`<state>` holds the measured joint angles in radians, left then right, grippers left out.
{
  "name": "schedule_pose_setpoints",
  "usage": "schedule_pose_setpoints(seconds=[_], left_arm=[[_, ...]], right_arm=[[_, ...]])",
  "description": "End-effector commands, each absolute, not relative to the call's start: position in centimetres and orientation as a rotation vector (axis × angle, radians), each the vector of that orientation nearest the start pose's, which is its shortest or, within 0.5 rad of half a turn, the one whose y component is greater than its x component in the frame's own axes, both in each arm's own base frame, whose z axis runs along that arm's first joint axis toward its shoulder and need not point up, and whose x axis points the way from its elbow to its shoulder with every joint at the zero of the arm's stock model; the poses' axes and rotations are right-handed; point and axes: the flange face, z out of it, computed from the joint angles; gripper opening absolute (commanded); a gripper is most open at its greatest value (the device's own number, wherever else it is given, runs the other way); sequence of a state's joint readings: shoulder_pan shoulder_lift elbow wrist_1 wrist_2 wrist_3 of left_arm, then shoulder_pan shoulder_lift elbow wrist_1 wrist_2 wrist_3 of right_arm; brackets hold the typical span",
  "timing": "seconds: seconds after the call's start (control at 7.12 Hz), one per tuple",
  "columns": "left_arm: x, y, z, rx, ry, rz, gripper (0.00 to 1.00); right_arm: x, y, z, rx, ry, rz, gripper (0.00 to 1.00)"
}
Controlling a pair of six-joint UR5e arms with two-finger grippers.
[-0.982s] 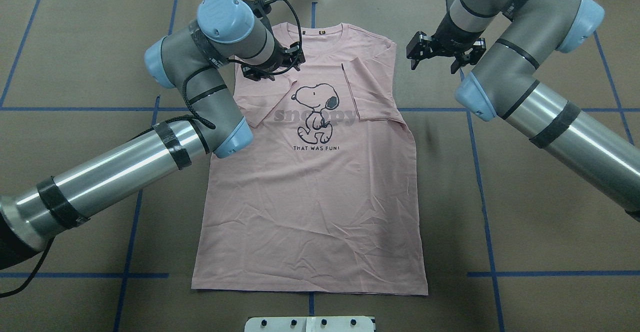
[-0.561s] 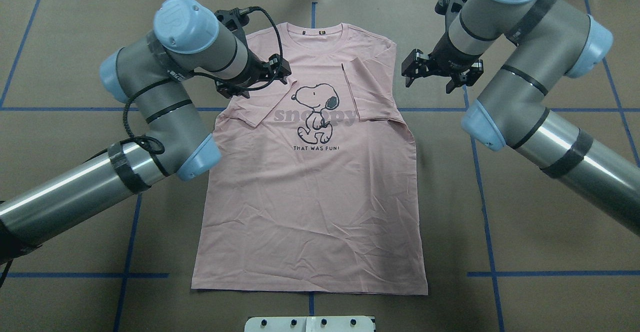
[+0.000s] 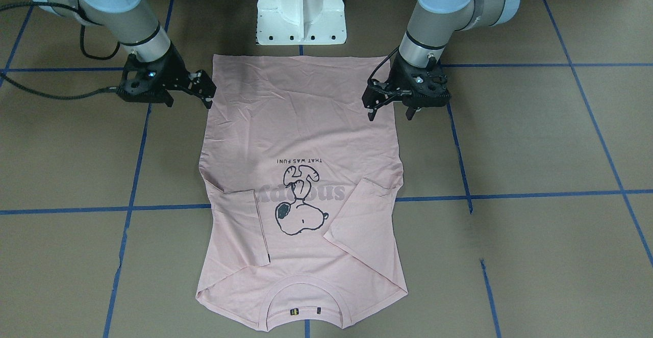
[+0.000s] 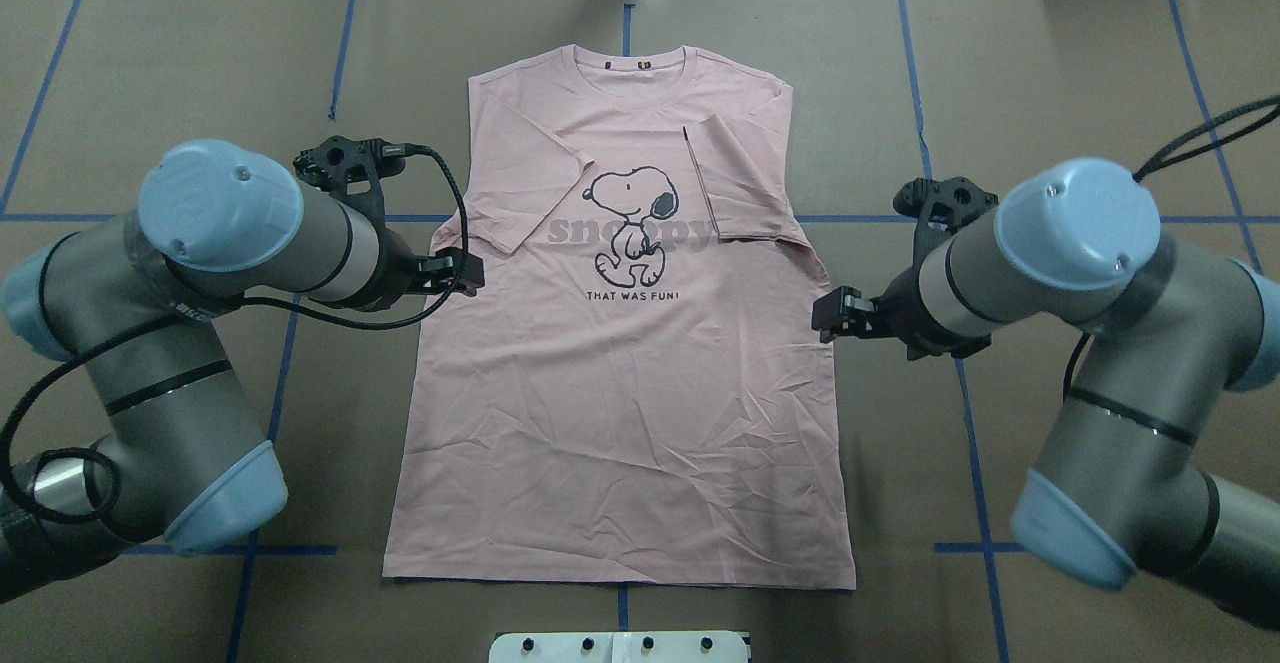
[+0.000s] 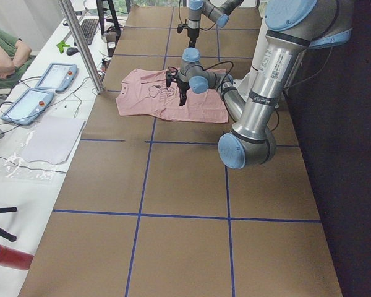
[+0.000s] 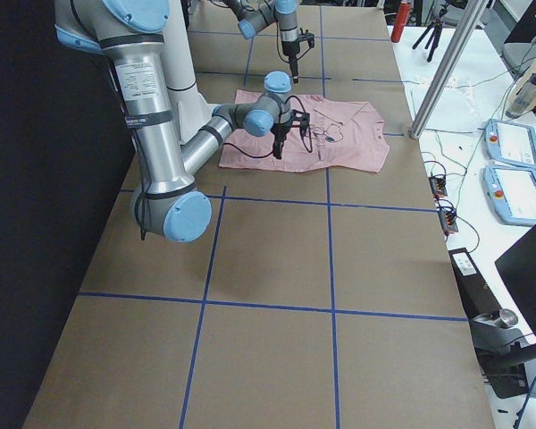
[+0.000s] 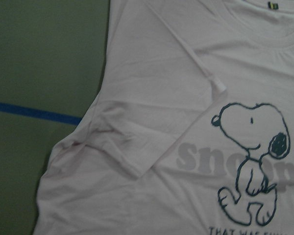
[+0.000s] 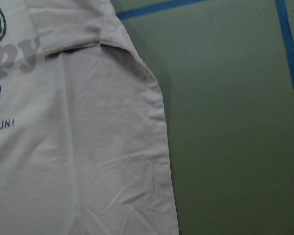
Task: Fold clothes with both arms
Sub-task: 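Release the sleeve and move both grippers toward the hem nearest the robot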
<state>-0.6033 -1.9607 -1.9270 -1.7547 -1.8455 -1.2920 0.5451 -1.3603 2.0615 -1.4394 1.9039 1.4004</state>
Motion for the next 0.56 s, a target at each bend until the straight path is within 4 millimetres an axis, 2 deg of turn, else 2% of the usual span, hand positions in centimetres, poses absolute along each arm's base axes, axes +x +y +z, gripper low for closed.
schedule_pose_setpoints(seconds=[0.0, 0.14, 0.28, 0.42], left_arm=[[40.9, -40.8, 27.4, 0.169, 0.941, -0.164, 1.0], [40.9, -40.9, 27.4, 0.17, 0.941, -0.166, 1.0], [40.9, -40.9, 27.4, 0.169, 0.939, -0.166, 1.0], [40.9, -40.8, 27.4, 0.167, 0.94, -0.164, 1.0]], right_arm=[[-44.5, -25.3, 31.8, 0.023, -0.85, 0.278, 1.0], [-45.5, -23.2, 32.6, 0.029, -0.832, 0.262, 1.0], [-46.1, -20.8, 34.9, 0.033, -0.786, 0.262, 1.0], [-46.6, -20.1, 35.8, 0.055, -0.821, 0.262, 1.0]])
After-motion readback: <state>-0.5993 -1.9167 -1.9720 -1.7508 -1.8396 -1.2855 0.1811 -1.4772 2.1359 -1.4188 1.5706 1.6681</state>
